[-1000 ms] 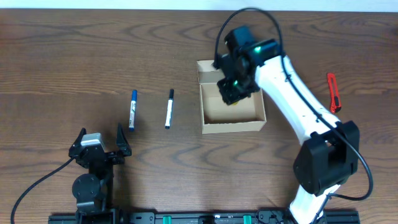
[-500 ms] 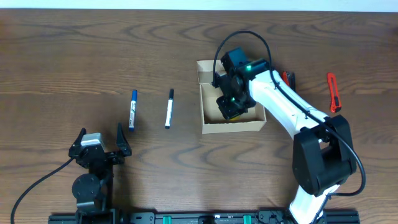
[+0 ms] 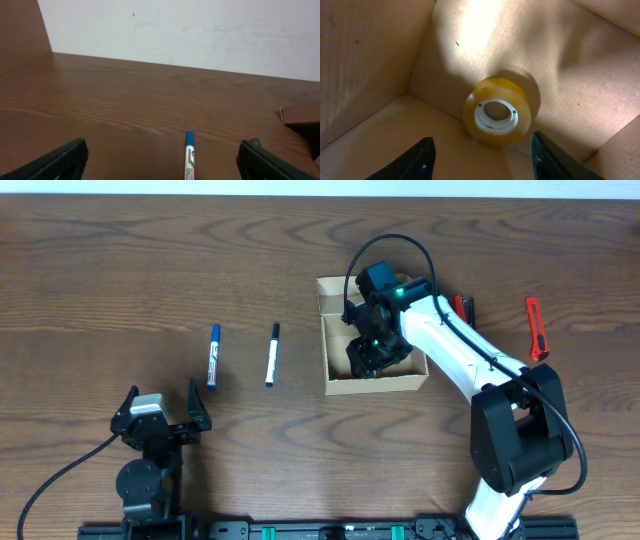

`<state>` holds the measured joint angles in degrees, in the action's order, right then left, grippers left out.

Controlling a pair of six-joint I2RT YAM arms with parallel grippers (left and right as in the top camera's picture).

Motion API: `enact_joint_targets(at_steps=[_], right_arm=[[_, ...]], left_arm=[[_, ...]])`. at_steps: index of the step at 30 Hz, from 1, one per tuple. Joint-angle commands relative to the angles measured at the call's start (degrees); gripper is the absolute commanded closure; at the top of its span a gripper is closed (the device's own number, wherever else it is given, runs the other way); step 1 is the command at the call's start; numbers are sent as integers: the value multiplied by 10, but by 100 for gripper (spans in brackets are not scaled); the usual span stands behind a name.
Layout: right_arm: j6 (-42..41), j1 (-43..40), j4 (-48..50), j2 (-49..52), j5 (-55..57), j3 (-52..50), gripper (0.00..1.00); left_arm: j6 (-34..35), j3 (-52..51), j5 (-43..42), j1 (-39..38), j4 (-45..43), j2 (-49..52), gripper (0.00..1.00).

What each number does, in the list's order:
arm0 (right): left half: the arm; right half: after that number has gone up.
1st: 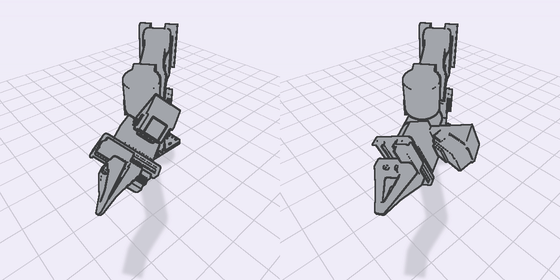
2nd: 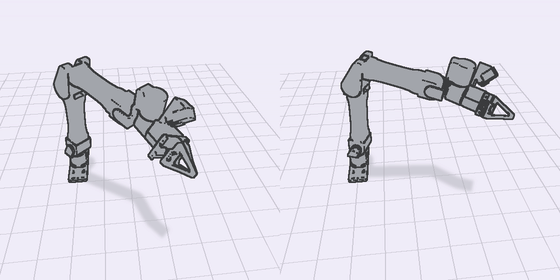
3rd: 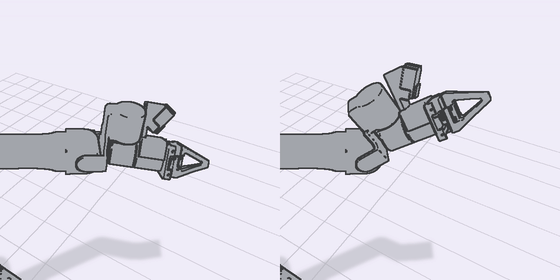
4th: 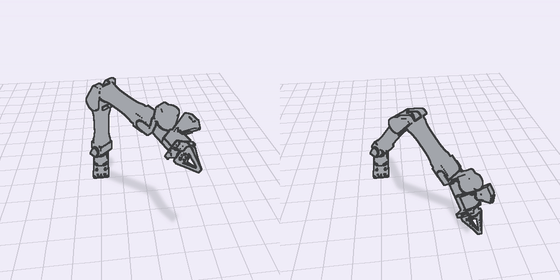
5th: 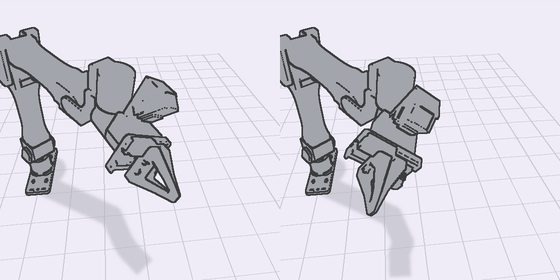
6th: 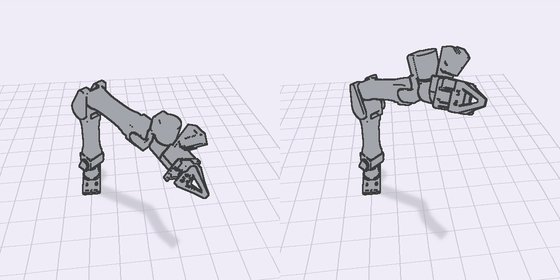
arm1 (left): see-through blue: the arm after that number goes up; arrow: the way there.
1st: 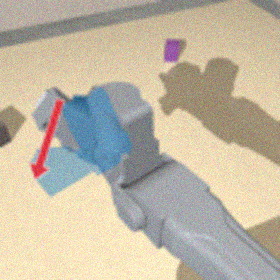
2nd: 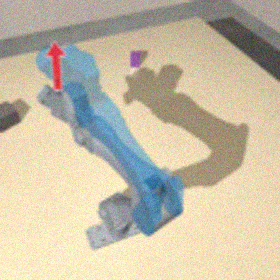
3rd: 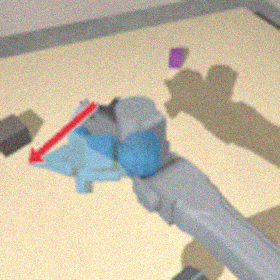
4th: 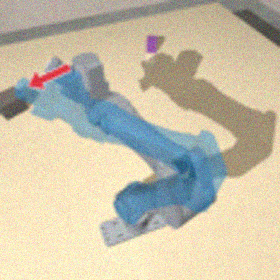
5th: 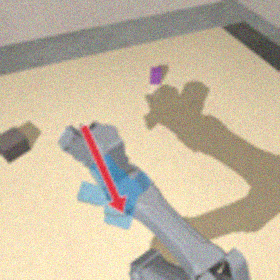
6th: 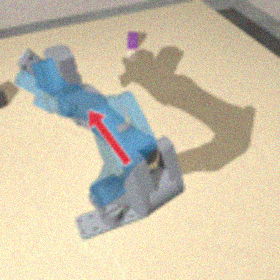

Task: Pack container
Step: 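Lift the right gripper out and move it to the orange cutter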

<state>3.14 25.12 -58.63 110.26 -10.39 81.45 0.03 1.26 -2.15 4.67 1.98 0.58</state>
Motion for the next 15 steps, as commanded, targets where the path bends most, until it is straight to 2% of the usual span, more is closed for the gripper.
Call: enact_joint_targets(at_steps=[1,5,8,10,12,15], right_arm=[[-3,-5,-5,7,12,23,48],[-3,-13,-38,7,16,95,47],[-3,-24,-83,7,40,189,48],[-22,-35,-127,7,84,263,48],[-50,-50,-179,7,156,340,39],[-67,-85,-236,7,233,422,38]], left_arm=[[0,-10,11,-2,24,-4,5],[0,-10,11,-2,24,-4,5],[0,-10,11,-2,24,-4,5],[0,-10,11,-2,24,-4,5],[0,-10,11,-2,24,-4,5],[0,-10,11,-2,24,-4,5]])
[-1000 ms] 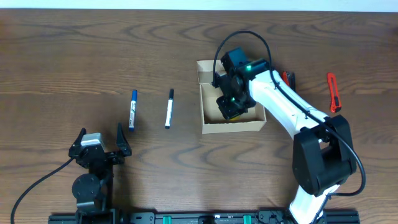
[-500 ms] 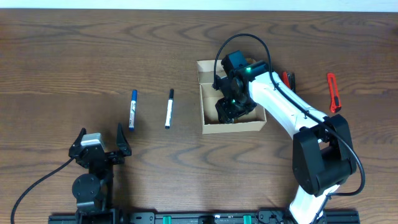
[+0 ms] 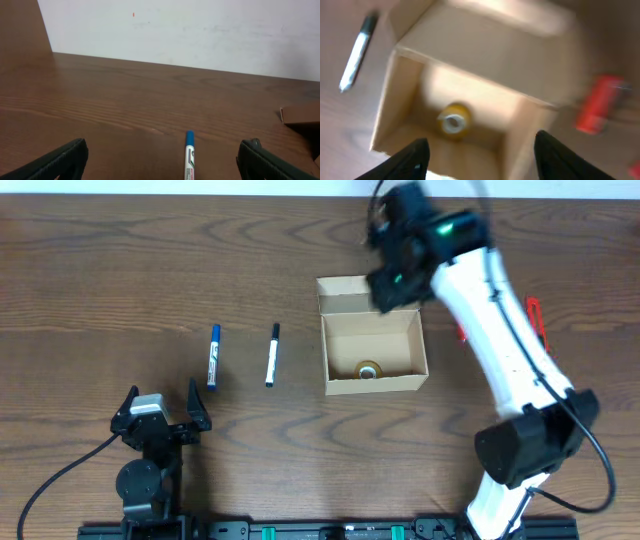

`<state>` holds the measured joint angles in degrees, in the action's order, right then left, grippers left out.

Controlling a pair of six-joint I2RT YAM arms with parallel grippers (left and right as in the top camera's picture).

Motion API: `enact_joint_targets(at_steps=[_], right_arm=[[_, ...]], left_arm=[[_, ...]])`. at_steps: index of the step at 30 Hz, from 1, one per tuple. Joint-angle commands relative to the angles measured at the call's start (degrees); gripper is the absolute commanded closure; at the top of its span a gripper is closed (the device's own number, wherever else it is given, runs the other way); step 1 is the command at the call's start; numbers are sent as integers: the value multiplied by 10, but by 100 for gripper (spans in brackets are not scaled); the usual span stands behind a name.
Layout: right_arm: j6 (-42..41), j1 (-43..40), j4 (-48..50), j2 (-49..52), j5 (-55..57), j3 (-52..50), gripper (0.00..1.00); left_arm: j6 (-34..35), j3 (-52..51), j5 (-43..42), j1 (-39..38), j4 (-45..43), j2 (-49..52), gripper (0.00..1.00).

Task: Pack container
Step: 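Lift the right gripper out and move it to the orange cutter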

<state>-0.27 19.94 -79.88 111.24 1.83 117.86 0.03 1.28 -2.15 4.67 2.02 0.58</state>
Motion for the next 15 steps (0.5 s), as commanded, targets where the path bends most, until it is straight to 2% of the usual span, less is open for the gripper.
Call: enact_joint_targets(at_steps=[1,5,7,15], right_arm=[[-33,-54,-39,-3,129,80,38],[-40,-137,-50,-5,136,96,34],[-40,-186,-44,-3,135,95,29],[7,-347,1,5,29,95,20]], left_arm=[[0,-10,11,-2,24,-4,5],[0,-10,11,-2,24,-4,5],[0,-10,11,-2,24,-4,5],[0,-10,11,-2,24,-4,5]])
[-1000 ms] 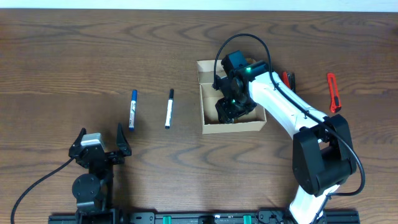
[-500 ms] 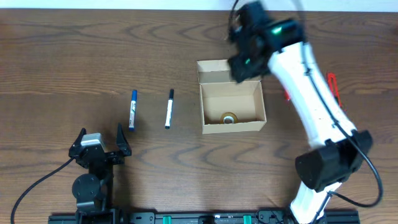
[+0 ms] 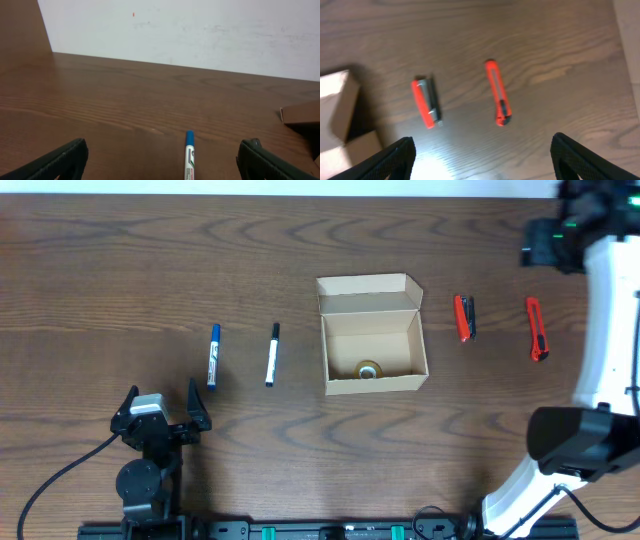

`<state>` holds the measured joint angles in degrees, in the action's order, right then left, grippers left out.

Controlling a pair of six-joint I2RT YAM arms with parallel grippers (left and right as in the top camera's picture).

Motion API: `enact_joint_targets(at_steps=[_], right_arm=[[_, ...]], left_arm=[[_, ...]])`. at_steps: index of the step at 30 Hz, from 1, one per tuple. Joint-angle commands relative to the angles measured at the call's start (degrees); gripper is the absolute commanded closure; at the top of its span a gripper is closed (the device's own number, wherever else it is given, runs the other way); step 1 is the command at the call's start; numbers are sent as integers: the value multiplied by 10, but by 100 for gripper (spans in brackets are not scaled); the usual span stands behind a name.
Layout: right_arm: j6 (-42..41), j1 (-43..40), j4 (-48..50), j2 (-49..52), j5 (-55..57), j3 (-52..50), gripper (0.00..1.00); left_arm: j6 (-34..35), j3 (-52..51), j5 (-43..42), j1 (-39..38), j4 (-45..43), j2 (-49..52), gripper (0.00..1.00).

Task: Pack container
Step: 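Lift the right gripper out and move it to the orange cutter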

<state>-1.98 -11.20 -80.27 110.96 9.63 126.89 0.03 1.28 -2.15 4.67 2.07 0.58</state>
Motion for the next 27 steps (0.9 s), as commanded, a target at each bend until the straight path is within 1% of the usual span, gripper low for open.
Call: enact_joint_targets(at_steps=[1,5,8,9,12,13,14,15,17,21,24,27], right_arm=[[36,-49,7,13,-73,5,21],[112,-83,17,41,-179,5,24],[130,-96,25,71,-178,5,31],[130,-99,27,80,-171,5,31],[130,-105,31,104,-145,5,18],[130,-106,35,111,-131,5,16],[132,-106,43,118,-116,5,18],[132,-106,50,122,-104,5,18],[132,-107,66,128,-83,5,12],[138,-107,78,129,-77,5,11],[177,-107,92,130,-79,-2,12],[235,-108,104,130,-122,-27,6]], left_arm=[[0,-10,11,-2,23,-4,5],[0,-10,11,-2,23,-4,5],[0,-10,11,-2,23,-4,5],[0,-10,11,-2,23,-4,5],[0,-10,11,-2,23,-4,5],[0,-10,11,-2,23,-4,5],[0,-10,11,-2,23,-4,5],[0,-10,11,-2,23,-4,5],[0,-10,11,-2,23,-4,5],[0,-10,11,-2,23,-4,5],[0,-10,11,-2,23,-4,5],[0,-10,11,-2,23,-4,5]])
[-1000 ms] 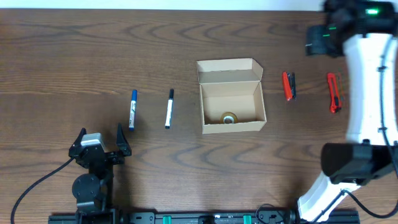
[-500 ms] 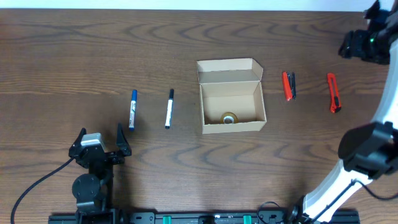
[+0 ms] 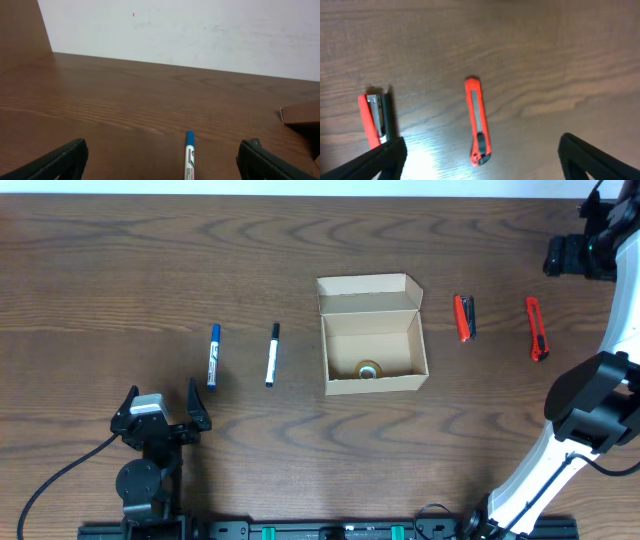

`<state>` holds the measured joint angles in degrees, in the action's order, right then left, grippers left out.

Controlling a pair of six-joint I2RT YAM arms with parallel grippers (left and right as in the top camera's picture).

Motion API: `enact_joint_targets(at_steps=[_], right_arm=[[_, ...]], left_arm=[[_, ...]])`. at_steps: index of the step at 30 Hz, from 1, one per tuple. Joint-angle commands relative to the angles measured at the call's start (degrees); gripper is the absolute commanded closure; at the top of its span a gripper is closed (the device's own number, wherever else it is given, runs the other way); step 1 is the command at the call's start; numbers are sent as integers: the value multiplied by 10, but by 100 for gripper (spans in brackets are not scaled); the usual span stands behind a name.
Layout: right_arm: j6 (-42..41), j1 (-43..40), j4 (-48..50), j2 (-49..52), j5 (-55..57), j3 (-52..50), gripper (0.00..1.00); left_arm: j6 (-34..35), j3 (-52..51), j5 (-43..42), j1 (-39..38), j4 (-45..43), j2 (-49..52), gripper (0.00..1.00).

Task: Pack container
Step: 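Lift the right gripper out and move it to the orange cutter, then lower the right gripper and grasp the orange box cutter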

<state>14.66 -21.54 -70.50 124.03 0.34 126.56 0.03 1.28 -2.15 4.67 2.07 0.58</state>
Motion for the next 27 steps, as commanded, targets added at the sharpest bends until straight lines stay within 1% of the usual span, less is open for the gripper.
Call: enact_joint_targets(at_steps=[1,2,8,14,21,27], right_arm=[[76,-5,12,-1,-37,-35,5],[80,-5,20,0,-37,-54,3],[108,-10,61,10,-36,-141,3],[122,-22,101,21,-36,-205,3],[108,-45,131,28,-39,-228,5],[107,-51,147,28,-64,-260,5]], left_arm=[[0,-10,11,-2,23,-4,5],[0,-10,11,-2,23,-4,5],[0,-10,11,-2,23,-4,5],[0,-10,11,-2,23,-4,5],[0,-10,11,-2,23,-4,5],[0,-10,11,-2,23,-4,5]])
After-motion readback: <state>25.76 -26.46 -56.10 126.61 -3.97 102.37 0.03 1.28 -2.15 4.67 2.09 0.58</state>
